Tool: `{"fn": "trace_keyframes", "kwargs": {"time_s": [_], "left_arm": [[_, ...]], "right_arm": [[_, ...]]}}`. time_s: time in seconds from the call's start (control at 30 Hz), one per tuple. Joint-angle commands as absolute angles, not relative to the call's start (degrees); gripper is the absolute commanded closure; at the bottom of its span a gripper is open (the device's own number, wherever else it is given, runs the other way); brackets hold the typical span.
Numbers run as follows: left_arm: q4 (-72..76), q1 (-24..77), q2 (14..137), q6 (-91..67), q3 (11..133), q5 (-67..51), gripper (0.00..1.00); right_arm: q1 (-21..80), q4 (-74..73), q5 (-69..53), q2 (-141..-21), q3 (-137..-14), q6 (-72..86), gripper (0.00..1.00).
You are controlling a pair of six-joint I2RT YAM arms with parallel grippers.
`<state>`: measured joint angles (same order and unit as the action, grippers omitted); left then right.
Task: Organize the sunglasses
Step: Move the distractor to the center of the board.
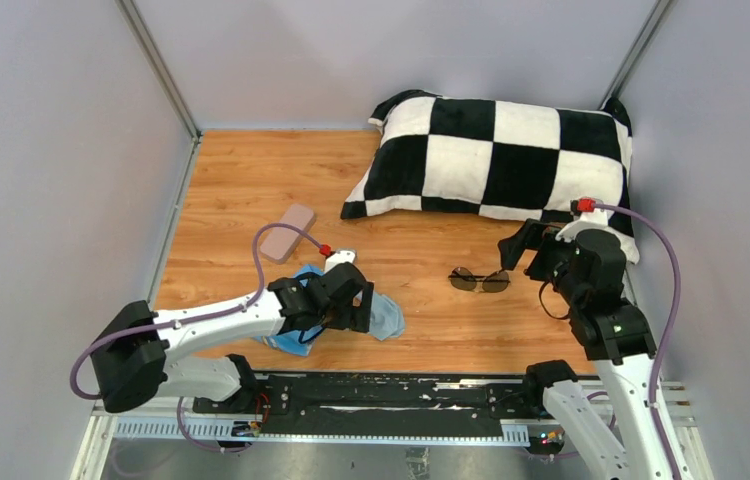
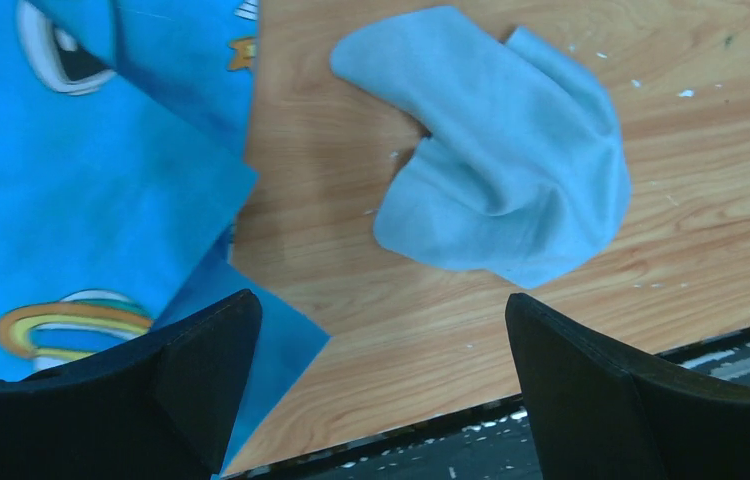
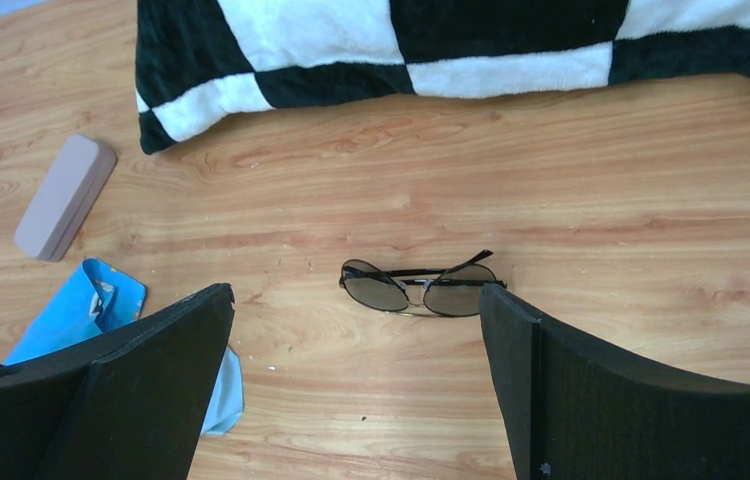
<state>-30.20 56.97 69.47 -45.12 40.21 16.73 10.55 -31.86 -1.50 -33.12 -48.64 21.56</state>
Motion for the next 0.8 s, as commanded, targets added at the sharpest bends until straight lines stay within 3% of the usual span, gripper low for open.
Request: {"fn": "trace_keyframes", "kwargs": {"time_s": [0.0, 0.3, 0.77], "left_arm": [[-19.34, 56.69, 71.69, -49.24, 39.05, 9.61, 0.00], [-12.44, 52.71, 79.08, -45.88, 43.38, 9.92, 0.00], [-13.01, 39.14, 77.70, -49.40, 32.19, 8.45, 0.00]], "right_arm": [[10.07, -32.11, -2.15, -33.90, -47.13, 22.33, 0.00], [10.10, -31.33, -2.55, -34.54, -46.49, 22.02, 0.00], [10.02, -31.06, -2.41, -34.80, -45.88, 21.83, 0.00]]}}
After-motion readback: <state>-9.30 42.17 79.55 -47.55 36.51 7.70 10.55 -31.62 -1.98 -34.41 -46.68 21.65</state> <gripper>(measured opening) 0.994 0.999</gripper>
